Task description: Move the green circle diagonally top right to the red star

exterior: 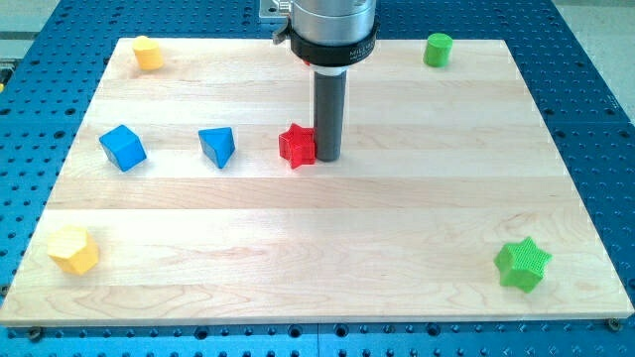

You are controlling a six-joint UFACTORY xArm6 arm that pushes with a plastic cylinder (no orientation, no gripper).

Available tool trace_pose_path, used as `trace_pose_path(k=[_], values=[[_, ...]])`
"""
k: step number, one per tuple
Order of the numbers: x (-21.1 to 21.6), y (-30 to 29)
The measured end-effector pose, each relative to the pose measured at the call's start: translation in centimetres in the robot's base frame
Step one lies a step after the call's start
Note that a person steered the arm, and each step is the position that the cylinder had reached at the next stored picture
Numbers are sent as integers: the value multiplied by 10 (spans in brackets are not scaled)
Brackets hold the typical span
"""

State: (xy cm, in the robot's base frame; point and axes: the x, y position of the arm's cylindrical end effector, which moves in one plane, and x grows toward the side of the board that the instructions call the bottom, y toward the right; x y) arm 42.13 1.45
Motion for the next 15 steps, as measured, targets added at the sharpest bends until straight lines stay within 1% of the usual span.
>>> trace_pose_path(k=[2, 3, 4, 5, 6, 7, 8, 9, 10, 11, 12, 13, 14, 15], values=[[0, -4], [2, 4], [-23, 24], [-88, 72], [-103, 147], [-132, 195], [-200, 213], [-205, 178], [-128, 116], [-91, 74], [-95, 125], [-164, 138], [-205, 109], [-206, 59]])
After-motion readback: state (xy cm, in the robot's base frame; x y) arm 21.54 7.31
